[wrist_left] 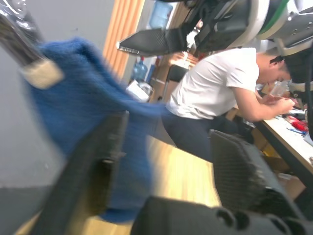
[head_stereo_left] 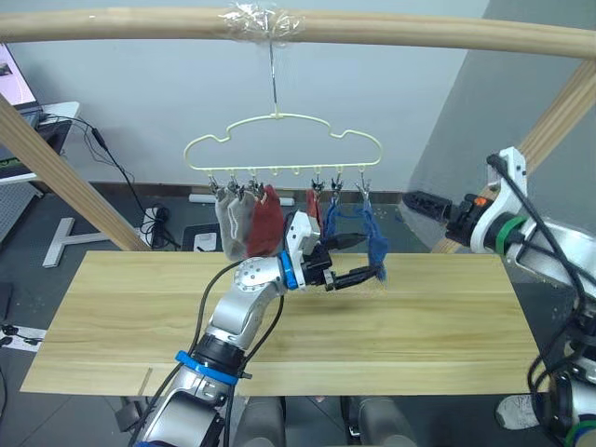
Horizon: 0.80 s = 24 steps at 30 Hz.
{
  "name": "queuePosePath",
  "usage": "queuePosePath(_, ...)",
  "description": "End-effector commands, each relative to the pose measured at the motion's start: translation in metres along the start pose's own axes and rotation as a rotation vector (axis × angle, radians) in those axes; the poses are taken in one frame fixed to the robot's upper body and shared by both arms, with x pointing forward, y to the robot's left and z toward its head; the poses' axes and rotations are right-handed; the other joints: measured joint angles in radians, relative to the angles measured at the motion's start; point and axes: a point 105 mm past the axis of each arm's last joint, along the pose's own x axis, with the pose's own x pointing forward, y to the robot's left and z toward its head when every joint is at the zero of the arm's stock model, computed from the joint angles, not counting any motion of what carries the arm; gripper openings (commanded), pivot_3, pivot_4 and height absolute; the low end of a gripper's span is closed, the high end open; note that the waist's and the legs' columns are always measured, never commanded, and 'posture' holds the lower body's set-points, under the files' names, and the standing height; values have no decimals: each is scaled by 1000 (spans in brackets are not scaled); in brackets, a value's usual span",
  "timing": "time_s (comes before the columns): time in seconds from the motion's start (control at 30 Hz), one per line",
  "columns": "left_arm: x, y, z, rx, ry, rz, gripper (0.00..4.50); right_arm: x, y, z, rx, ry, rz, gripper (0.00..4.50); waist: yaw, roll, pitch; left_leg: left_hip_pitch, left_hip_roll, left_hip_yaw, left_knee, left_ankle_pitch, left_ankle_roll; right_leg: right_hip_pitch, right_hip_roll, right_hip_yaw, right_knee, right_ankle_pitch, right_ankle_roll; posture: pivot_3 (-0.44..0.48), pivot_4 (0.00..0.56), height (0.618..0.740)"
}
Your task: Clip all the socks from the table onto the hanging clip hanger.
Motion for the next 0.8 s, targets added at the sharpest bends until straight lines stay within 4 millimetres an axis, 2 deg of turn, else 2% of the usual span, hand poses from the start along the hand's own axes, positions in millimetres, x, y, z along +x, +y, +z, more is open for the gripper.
queuePosePath(0.03, -43, 29, -2, 22, 68, 116, 4474, -17, 5, -12, -244, 8, -4, 4500, -2, 0, 0, 0, 1, -1, 0, 0, 0, 0, 1, -1, 0, 0, 0, 87, 189, 740)
queuePosePath(0.07, -53, 34, -2, 28, 93, 139, 4474, -21, 4, -16, -301, 9, -6, 4500, -3, 0, 0, 0, 1, -1, 0, 0, 0, -1, 1, 0, 0, -2, 3, 87, 189, 740)
queuePosePath(0.1, -70, 44, -2, 38, 137, 185, 4474, -26, 3, -25, -345, 22, -4, 4500, -2, 0, 0, 0, 1, -1, 0, 0, 0, -1, 1, -1, 0, -2, 3, 115, 198, 740)
queuePosePath(0.17, -106, 63, -2, 80, 244, 288, 4474, -36, 2, -40, -504, 36, 17, 4500, 0, 0, 0, 0, 0, -1, 0, 0, 0, 0, 0, -1, 0, -2, 3, 115, 198, 740)
queuePosePath(0.27, -155, 83, 6, 101, 370, 411, 4474, -50, -7, -55, -576, 39, 9, 4500, 1, -1, 1, 1, 0, -1, 1, 0, 0, 1, 0, -2, -1, -2, 3, 142, 201, 740)
queuePosePath(0.33, -190, 96, 21, 117, 429, 504, 4474, -62, -14, -62, -600, 40, 4, 4500, 2, -2, 2, 2, 0, -1, 1, 0, 0, 1, 0, -1, -1, -2, 4, 157, 198, 740)
queuePosePath(0.4, -214, 100, 31, 125, 465, 559, 4474, -72, -14, -66, -599, 31, 23, 4500, 3, -2, 2, 2, 0, -1, 1, 0, 0, 2, -1, -1, -1, -2, 4, 163, 195, 740)
queuePosePath(0.5, -233, 99, 36, 132, 504, 586, 4474, -80, -11, -68, -572, 19, 48, 4500, 8, -2, 2, 4, 0, 0, 1, 0, 0, 3, -1, -1, 0, -2, 4, 174, 179, 740)
queuePosePath(0.6, -271, 94, 46, 120, 547, 644, 4474, -92, -7, -64, -543, 9, 73, 4500, 7, -2, 2, 7, 0, 0, 1, 0, -1, 7, -2, -1, 0, -2, 4, 182, 170, 740)
queuePosePath(0.63, -278, 93, 48, 117, 552, 658, 4474, -94, -7, -64, -554, 15, 77, 4500, 7, -2, 2, 8, 1, 0, 1, 0, -1, 7, -1, -1, 0, -2, 4, 182, 170, 740)
queuePosePath(0.7, -282, 90, 46, 105, 571, 647, 4474, -97, -6, -60, -538, 3, 76, 4500, 11, -2, 1, 8, 1, 0, 0, 0, -1, 7, -1, -2, 0, -2, 4, 188, 162, 740)
queuePosePath(0.8, -279, 90, 44, 88, 561, 641, 4474, -92, -4, -59, -537, -6, 80, 4500, 22, -3, 0, 8, 0, 0, 1, 0, -1, 7, -2, -1, 0, -2, 4, 194, 151, 740)
